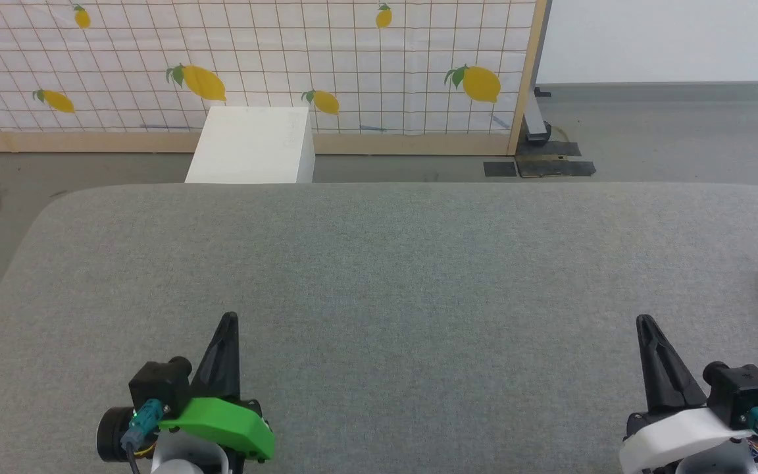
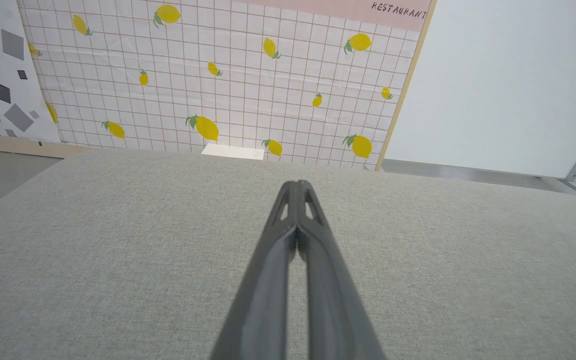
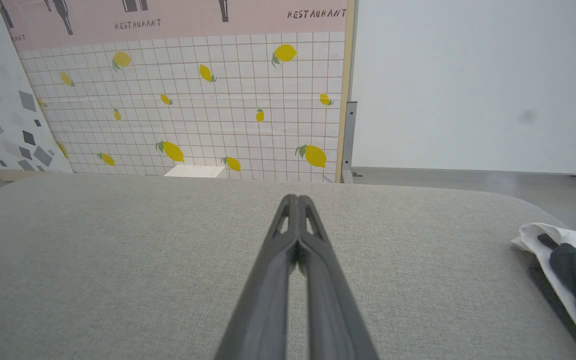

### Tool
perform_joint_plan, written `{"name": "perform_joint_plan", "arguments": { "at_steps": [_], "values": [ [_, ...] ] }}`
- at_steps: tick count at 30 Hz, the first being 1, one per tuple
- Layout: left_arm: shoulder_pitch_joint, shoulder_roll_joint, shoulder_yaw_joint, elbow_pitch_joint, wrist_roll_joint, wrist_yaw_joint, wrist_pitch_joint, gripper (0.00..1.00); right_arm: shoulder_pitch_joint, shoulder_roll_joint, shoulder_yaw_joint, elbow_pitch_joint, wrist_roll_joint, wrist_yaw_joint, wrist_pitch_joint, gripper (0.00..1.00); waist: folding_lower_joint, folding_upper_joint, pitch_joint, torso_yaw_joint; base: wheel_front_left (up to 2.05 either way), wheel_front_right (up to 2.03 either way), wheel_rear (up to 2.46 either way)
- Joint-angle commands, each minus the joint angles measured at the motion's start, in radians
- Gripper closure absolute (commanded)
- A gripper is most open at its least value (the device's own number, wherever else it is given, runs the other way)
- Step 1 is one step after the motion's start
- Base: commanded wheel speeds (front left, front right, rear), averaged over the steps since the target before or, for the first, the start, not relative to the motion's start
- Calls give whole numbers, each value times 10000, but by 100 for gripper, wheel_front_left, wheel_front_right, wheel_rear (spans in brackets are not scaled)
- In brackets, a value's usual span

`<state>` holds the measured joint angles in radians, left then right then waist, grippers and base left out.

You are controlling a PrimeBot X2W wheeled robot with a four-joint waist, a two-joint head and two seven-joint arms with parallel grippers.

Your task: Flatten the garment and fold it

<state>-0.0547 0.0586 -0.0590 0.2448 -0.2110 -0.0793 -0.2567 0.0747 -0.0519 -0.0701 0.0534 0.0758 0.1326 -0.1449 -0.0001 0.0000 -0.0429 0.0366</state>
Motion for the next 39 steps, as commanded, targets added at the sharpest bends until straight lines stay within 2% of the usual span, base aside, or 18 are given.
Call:
{"name": "perform_joint_plan", "arguments": {
  "at_steps": [1,39],
  "values": [
    [13,-2,11,-56,49,19,60,100,-18,0,15,-13,-18,0,31,100,1,0,5,-4,0,0,0],
    [178,-27,189,-793,685,258,833,100,-243,5,226,-174,-246,-6,468,100,1,0,136,-115,0,0,0]
  ]
}}
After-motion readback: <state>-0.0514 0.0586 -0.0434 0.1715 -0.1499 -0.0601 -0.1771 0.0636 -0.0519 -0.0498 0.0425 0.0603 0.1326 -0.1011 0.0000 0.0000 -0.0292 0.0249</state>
